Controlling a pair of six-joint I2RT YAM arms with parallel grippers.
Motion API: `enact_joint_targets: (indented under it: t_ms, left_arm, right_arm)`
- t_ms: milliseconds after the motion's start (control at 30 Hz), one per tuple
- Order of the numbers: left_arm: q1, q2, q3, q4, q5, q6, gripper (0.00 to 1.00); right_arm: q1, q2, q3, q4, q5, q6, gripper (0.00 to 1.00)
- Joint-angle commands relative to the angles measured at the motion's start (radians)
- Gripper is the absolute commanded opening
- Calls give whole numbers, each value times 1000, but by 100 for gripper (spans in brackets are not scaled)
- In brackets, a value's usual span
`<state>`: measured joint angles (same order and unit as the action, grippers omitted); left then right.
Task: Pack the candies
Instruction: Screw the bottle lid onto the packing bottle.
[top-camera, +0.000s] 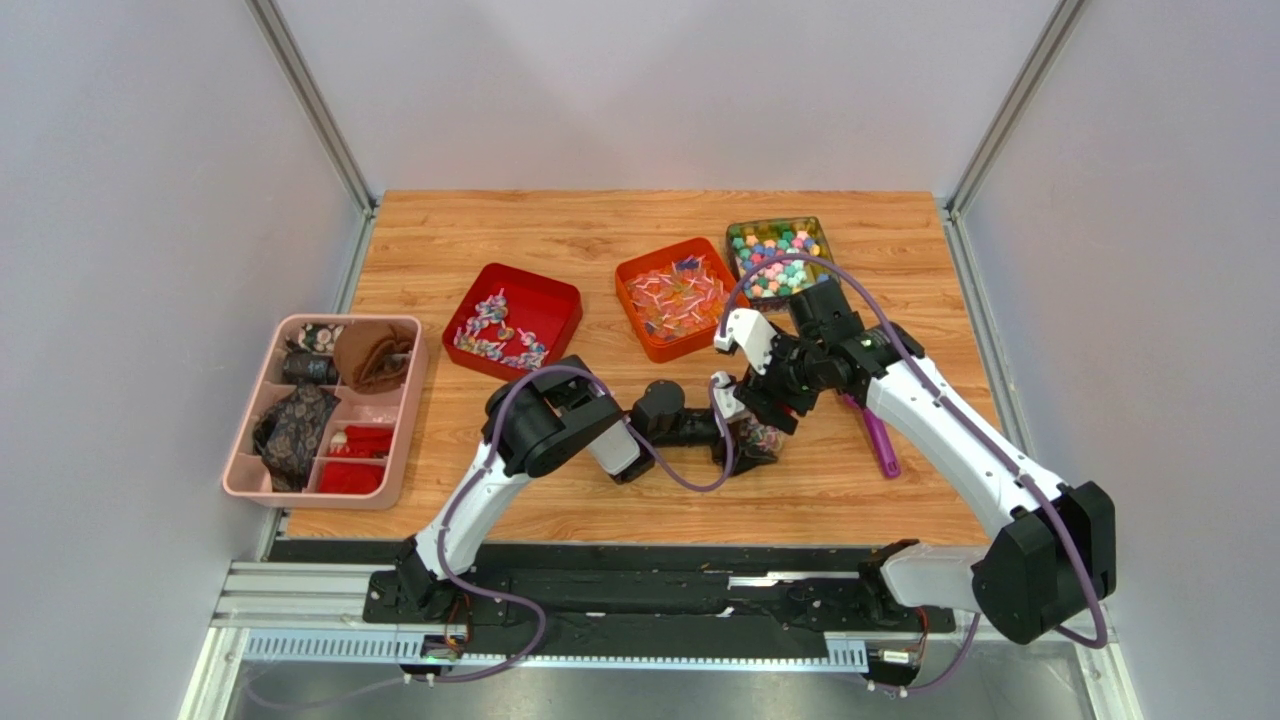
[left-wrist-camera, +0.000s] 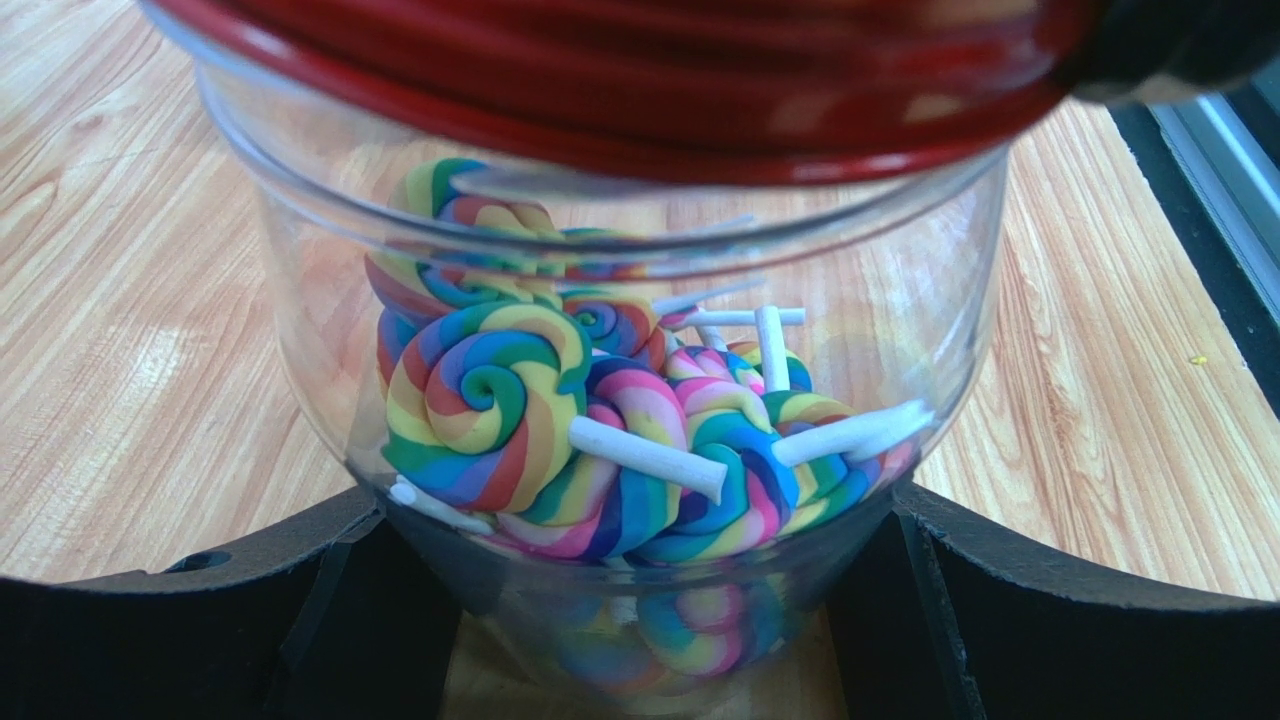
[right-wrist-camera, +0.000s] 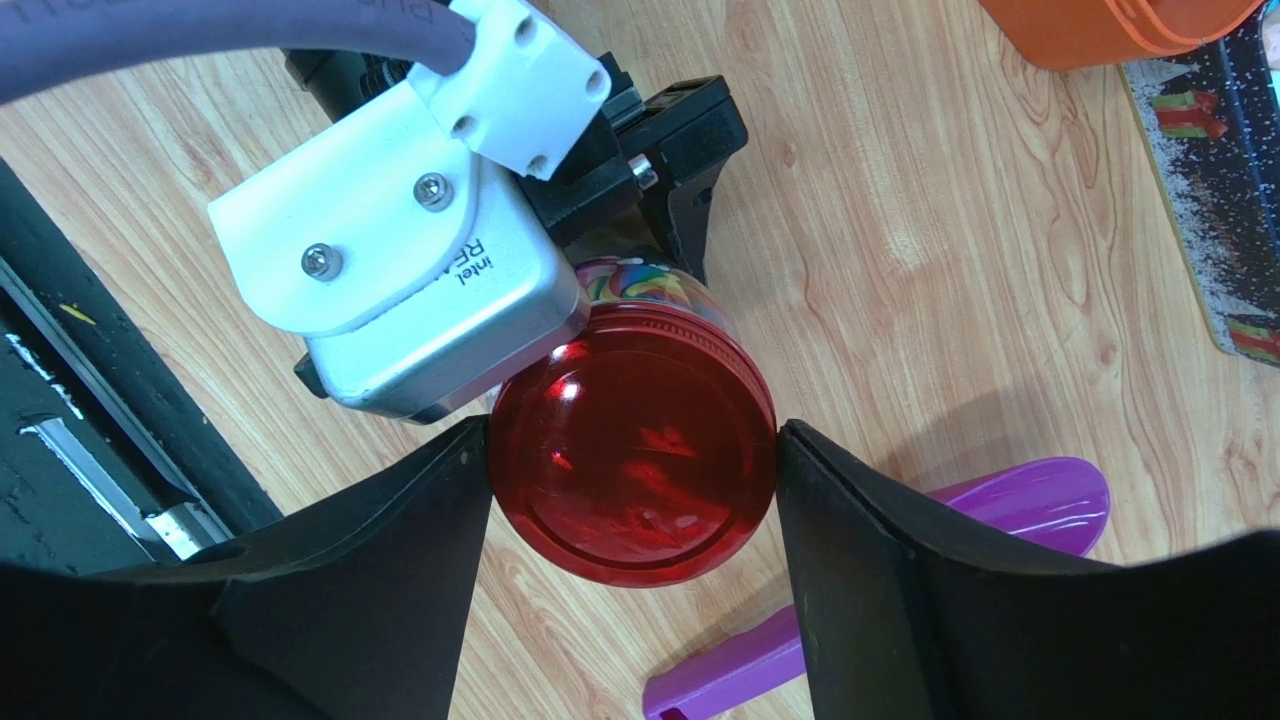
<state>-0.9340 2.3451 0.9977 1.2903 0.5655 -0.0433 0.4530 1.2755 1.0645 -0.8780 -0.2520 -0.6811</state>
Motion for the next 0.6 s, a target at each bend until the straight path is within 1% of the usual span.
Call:
enact_joint_targets:
  t_ms: [0,100,367,500,567]
  left_arm:
    - [3,25,5,-48,11,-10,58]
    - [3,25,5,-48,11,-10,58]
    - [3,23,5,-49,11,-12,58]
    - [3,25,7,-49,13,-12,58]
    - [3,25,7,-49,11,-12,58]
  right_arm:
    - [-30,-18,6,28,-21,9,71]
    - [-39,-25,8,28,-26,15,73]
    - [-92,1,23,19,-89,37,73]
    - [-96,-24,26,28,-90,38,79]
    - [-96,-31,29,30,-87,40,80]
